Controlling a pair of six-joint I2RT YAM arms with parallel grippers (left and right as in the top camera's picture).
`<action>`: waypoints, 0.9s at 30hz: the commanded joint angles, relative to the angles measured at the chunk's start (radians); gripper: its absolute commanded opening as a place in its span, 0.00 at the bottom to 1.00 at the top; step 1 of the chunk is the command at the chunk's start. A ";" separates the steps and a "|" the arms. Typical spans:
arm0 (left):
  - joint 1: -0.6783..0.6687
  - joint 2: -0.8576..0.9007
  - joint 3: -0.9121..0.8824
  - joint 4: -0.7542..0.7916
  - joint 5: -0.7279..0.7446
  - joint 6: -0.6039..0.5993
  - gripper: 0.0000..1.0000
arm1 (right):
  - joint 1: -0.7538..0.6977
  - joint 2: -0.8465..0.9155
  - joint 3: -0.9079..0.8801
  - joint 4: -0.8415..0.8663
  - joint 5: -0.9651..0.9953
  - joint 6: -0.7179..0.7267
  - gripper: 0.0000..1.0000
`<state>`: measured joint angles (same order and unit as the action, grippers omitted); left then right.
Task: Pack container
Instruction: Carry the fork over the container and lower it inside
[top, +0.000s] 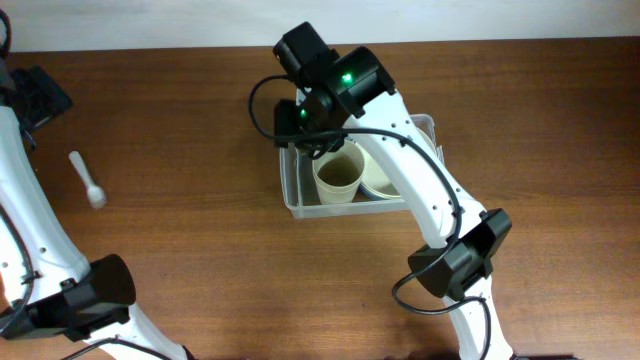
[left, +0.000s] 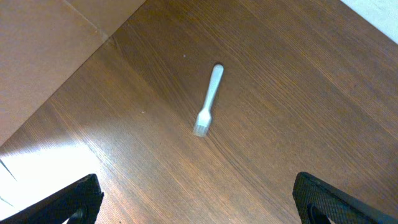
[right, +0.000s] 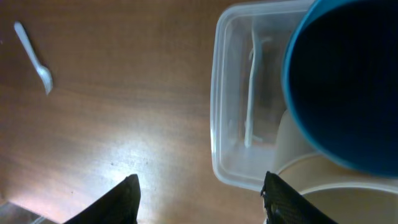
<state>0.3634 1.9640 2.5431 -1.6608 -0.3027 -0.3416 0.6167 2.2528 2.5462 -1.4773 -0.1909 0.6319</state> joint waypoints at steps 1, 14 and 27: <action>0.006 0.011 -0.008 -0.001 0.000 -0.013 1.00 | -0.008 -0.003 0.003 0.050 0.011 -0.043 0.59; 0.006 0.011 -0.008 -0.001 0.000 -0.013 1.00 | -0.136 -0.037 0.195 0.117 0.046 -0.079 0.65; 0.006 0.011 -0.008 -0.001 0.000 -0.013 1.00 | -0.703 -0.040 0.343 -0.195 0.208 -0.078 0.99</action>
<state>0.3634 1.9640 2.5431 -1.6608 -0.3027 -0.3416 0.0376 2.2433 2.8746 -1.6161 -0.0750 0.5571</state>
